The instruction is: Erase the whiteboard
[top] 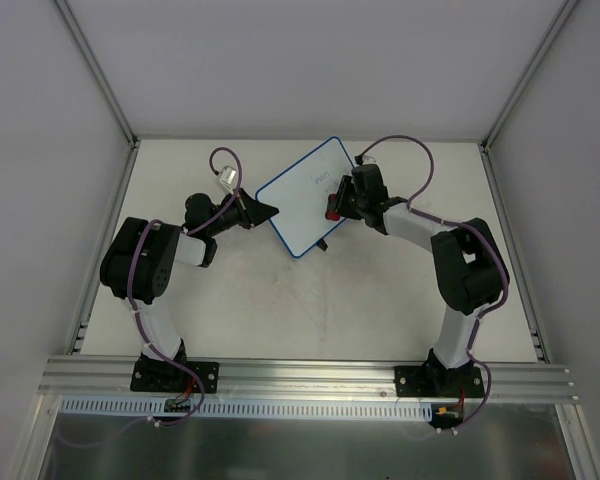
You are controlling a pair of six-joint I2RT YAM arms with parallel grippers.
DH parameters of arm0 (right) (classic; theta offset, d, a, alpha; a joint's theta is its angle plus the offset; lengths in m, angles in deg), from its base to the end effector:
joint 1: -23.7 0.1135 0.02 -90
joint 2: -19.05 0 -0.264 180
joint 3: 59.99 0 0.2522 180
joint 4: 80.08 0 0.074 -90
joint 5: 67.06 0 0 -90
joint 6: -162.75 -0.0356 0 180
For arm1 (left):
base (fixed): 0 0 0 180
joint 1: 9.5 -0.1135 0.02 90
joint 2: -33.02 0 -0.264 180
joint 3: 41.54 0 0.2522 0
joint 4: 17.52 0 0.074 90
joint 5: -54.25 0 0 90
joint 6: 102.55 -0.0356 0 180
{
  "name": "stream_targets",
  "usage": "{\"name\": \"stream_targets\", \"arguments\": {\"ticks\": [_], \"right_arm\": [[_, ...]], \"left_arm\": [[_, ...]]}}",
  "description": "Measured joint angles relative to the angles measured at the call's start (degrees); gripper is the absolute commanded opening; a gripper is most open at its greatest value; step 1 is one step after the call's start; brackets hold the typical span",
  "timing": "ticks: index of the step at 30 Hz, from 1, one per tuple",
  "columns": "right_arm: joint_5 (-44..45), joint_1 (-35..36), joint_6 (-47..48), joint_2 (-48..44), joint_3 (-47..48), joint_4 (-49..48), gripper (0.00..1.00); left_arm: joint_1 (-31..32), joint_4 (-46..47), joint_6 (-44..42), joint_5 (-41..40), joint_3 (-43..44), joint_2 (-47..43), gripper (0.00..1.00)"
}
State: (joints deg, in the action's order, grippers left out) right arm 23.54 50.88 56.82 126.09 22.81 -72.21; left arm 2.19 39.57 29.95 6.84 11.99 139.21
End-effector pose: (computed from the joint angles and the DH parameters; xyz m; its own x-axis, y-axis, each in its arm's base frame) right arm 0.3739 0.1916 0.2041 -0.5779 0.0118 -0.8160 -0.3019 0.9259 0.2271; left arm 0.3344 -0.0938 0.1743 -0.4914 -0.4062 -0.7704 0.6482 0.4202 -0.6350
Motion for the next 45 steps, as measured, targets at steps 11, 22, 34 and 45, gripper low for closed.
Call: {"name": "stream_targets", "arguments": {"ticks": [11,22,34,45], "right_arm": [[-2.43,-1.55,-2.05,-0.26,-2.38,-2.25,0.0],[-2.23,-0.63,-0.33,2.82,8.24,7.1,0.0],[-1.7,3.74,4.5,7.32,23.06,12.52,0.0],[-1.88,4.24,6.8,9.11,27.93,15.15,0.0]], "left_arm": [[0.0,0.26,0.02,0.11,0.0,0.0,0.0],[-0.02,0.44,-0.02,0.13,0.02,0.0,0.0],[-0.02,0.35,-0.02,0.15,0.04,0.0,0.0],[-0.04,0.42,0.09,0.15,0.04,0.22,0.0]]}}
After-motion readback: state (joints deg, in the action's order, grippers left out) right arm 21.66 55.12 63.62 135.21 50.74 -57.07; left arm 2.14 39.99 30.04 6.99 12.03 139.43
